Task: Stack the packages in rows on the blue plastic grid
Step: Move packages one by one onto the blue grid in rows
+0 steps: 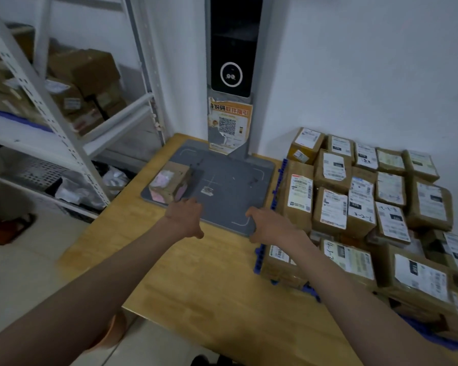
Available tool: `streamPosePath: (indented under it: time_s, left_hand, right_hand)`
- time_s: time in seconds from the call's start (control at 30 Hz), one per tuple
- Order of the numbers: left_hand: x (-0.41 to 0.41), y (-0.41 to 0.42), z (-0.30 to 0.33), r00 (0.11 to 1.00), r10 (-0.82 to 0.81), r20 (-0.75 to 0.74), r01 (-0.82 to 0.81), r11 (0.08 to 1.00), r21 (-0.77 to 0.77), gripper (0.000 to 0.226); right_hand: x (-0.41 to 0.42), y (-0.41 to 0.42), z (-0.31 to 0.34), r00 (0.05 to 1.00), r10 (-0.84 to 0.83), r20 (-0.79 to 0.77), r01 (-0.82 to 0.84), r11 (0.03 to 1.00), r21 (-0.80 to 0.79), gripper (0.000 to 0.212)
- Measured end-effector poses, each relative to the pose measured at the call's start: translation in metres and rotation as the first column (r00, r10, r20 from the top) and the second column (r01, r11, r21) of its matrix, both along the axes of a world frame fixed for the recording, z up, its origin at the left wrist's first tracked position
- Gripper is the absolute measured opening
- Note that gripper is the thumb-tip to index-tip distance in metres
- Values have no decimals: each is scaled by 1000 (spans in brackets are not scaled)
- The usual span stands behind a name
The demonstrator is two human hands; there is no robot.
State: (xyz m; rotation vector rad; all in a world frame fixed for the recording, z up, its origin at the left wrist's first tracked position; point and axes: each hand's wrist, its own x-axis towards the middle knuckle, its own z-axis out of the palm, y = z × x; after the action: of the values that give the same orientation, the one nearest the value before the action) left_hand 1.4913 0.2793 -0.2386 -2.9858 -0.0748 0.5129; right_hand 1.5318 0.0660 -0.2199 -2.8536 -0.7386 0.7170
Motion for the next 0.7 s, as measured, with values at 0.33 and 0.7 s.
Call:
streamPosePath:
  time_s: [0.33,0.7]
  left_hand:
    - [-2,51,-10,992,112,-55,-111,994,22,78]
    - [44,143,-50,975,164,-148,-170,985,-28,85]
  right_hand:
    - [20,47,-25,996,74,-56,-71,997,38,67]
    - [71,141,-58,986,58,-155,-50,997,58,69]
